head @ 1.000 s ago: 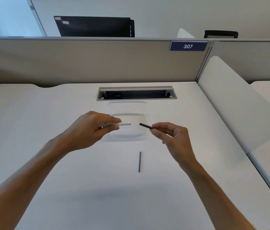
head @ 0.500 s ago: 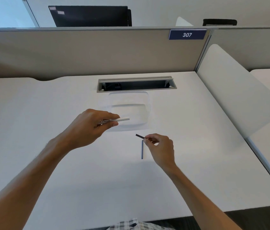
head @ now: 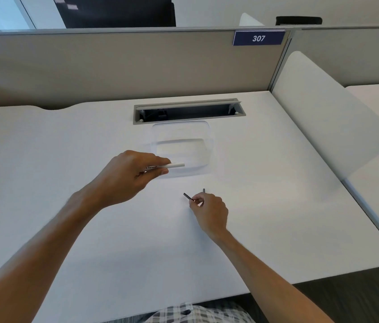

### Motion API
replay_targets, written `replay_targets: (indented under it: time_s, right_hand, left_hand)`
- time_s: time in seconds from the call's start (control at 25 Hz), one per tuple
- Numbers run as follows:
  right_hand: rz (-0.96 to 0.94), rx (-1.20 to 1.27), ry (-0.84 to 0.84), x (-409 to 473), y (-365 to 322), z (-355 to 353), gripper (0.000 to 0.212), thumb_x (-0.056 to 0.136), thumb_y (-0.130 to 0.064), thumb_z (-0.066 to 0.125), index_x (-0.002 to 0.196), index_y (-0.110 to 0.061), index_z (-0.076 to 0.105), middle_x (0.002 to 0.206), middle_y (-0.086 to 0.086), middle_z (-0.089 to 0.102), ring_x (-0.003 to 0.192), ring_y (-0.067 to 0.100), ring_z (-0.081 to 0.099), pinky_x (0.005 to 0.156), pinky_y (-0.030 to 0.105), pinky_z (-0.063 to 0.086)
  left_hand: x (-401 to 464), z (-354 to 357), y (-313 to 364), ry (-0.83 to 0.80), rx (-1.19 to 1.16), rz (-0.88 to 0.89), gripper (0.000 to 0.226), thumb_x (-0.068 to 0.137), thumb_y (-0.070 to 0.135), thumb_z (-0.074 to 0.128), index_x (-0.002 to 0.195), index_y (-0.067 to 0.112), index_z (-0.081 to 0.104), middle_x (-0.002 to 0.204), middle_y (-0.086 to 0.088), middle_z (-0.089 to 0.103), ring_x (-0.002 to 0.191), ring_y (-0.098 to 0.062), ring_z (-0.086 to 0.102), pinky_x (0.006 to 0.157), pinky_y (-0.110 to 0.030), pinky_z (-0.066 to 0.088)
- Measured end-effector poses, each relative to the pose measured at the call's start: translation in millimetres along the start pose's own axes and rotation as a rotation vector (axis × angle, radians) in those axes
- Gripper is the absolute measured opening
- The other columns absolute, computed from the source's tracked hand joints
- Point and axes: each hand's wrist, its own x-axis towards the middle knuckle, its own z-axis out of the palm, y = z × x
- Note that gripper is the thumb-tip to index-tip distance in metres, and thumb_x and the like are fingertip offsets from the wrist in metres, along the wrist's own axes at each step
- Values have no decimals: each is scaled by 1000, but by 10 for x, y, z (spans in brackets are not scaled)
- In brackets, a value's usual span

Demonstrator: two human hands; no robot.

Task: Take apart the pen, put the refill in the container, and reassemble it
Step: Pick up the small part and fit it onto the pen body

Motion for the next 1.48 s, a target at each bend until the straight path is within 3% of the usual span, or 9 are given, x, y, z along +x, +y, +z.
replay_targets:
  time_s: [0.4, 0.6, 0.84, 1.24, 1.48]
  right_hand:
    - [-39, -117, 51, 19, 28, 241, 16, 85, -35, 66, 90, -23, 75, 82, -8, 77, 79, 20, 69, 61, 26, 39]
    - [-45, -104, 55, 36, 53, 290, 14, 82, -36, 68, 85, -23, 73, 78, -10, 75, 75, 16, 67, 60, 25, 37]
    - [-48, -101, 51, 42, 84, 321, 15, 79, -39, 69, 83, -24, 72, 74, -11, 73, 74, 14, 66, 62, 27, 46]
    - [-72, -75, 38, 61, 110, 231, 22, 82, -45, 68, 81, -23, 71, 67, -11, 67, 69, 13, 65, 60, 26, 43]
    - [-115, -30, 90, 68, 245, 2, 21, 91, -33, 60, 79, -20, 70, 68, -9, 69, 64, 15, 62, 58, 27, 42]
  left_hand:
    - [16, 6, -112, 5, 5, 20, 25, 93, 32, 59, 115, 24, 70, 100, 20, 69, 77, 0, 56, 70, -24, 45]
    - [48, 60, -115, -11, -2, 36, 25, 93, 31, 59, 115, 23, 70, 107, 13, 73, 81, 1, 57, 73, -28, 50]
    - [65, 99, -118, -4, -12, 27, 25, 93, 31, 59, 114, 23, 70, 106, 17, 71, 80, 3, 55, 72, -24, 47]
    - [68, 131, -77, 15, -35, 13, 25, 93, 32, 59, 114, 24, 70, 100, 21, 69, 77, 0, 58, 70, -26, 48]
    - [71, 231, -32, 3, -46, -14, 25, 93, 32, 59, 115, 25, 70, 92, 22, 69, 74, -2, 58, 68, -26, 46]
